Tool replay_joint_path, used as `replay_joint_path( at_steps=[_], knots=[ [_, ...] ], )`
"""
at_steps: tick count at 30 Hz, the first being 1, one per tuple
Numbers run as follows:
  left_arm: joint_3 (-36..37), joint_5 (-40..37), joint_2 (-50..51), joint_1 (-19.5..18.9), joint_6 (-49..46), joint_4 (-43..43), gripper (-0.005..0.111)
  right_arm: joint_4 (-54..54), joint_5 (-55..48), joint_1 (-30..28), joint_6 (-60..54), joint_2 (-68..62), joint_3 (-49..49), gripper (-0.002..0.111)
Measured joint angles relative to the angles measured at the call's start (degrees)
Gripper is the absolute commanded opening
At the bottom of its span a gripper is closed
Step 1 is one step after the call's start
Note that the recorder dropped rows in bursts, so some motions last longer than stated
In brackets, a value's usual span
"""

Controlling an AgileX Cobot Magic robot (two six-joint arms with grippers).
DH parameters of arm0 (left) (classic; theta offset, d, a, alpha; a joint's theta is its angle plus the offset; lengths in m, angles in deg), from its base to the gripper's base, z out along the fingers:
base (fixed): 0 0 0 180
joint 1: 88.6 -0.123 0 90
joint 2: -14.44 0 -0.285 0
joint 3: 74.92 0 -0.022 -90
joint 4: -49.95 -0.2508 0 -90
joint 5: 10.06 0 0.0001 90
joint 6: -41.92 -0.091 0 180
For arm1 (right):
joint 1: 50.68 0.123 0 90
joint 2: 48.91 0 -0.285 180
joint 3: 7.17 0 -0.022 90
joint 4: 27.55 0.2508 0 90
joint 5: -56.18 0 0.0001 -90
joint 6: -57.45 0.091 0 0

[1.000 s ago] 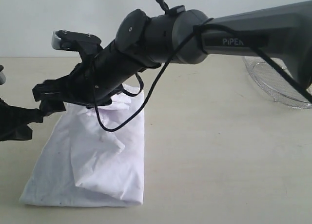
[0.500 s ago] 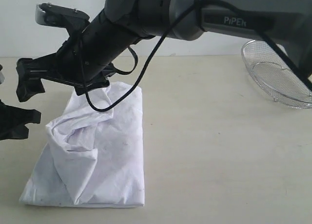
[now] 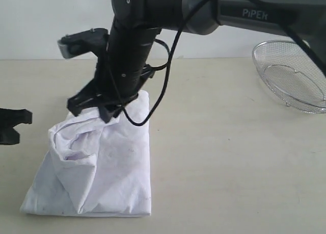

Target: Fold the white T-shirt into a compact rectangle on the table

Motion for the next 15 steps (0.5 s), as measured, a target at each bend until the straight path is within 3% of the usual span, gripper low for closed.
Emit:
replay_joint_path(
  at_steps=[6, 15],
  knots=[
    [-2.00, -0.09, -1.29, 7.67, -8.29, 10.44, 0.005, -15.69, -9.58, -0.19, 2.94, 0.10, 1.89, 0.000],
    [-4.91, -0.09, -1.29, 16.08, -9.32, 13.77, 0.005, -17.06, -5.21, -0.19, 7.30, 1.27, 17.41, 0.000]
  ],
)
